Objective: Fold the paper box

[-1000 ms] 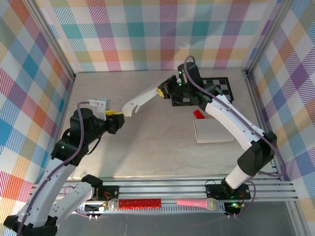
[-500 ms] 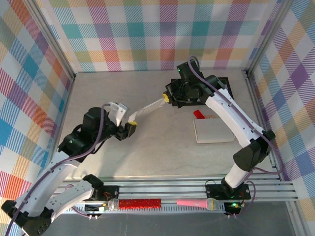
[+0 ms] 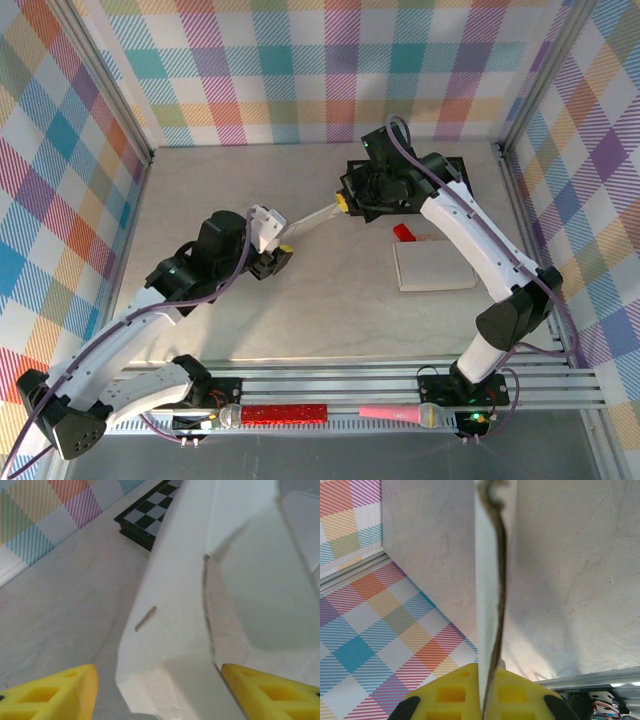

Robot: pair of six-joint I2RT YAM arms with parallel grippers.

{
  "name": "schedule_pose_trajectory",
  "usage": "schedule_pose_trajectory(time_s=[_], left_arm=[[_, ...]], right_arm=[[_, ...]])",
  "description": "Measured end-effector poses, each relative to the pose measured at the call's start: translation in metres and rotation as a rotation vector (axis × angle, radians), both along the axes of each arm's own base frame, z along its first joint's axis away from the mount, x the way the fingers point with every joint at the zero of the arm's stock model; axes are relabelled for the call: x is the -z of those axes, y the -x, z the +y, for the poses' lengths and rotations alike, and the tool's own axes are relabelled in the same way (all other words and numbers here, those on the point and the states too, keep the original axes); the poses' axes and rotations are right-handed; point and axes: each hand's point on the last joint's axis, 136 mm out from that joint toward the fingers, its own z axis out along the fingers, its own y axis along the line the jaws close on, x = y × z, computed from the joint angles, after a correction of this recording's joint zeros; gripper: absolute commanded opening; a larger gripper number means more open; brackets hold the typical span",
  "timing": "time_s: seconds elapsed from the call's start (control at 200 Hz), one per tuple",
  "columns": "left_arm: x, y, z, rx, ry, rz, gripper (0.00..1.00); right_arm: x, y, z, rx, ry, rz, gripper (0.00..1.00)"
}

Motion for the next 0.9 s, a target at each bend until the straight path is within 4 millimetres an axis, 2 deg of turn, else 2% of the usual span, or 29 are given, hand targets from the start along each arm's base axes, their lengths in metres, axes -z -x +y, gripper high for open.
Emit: schedule_pose_trajectory(time_s=[0.06,0.115,0.205,0.235,0.315,0.445,0.495,0.595,0.705,0.9], left_arm=[[-0.002,-0.007,-0.004,0.000,-0.011,-0.007,0.50],[-0.004,-0.011,-0.007,0.005,-0.018,-0.009,0.36],[-0.003,-0.012,-0.010,0.010,-0.015,-0.003,0.06],[-0.003,-0.012,-0.010,0.013,-0.015,-0.002,0.00],[-0.003,-0.008,-0.012,0.029,-0.014,0.013,0.00],[-0.012,-0.005,-0.014,0.016,0.018,0.058,0.00],[-0.018,-0.005,-0.015,0.009,0.034,0.078,0.00],[-0.024,-0.005,-0.018,-0.015,0.064,0.129,0.00],[-0.019,-0.004,-0.019,-0.039,0.084,0.183,0.00],[-0.004,0.000,-0.016,-0.070,0.064,0.260,0.00]], right_arm=[[-0.001,0.001,-0.001,0.000,-0.001,-0.001,0.00],[-0.002,0.002,-0.001,0.000,-0.002,-0.003,0.00],[-0.002,0.002,-0.001,0.000,-0.006,-0.009,0.00],[-0.001,0.001,-0.001,-0.001,-0.010,-0.013,0.08],[-0.002,-0.002,0.002,-0.006,-0.027,-0.039,0.30],[-0.008,-0.002,0.000,-0.008,-0.037,-0.088,0.52],[-0.014,-0.001,-0.002,-0.003,-0.035,-0.123,0.58],[-0.036,0.005,-0.005,0.009,-0.042,-0.207,0.59],[-0.054,0.011,-0.004,0.010,-0.067,-0.258,0.57],[-0.050,0.008,0.008,0.005,-0.066,-0.240,0.56]])
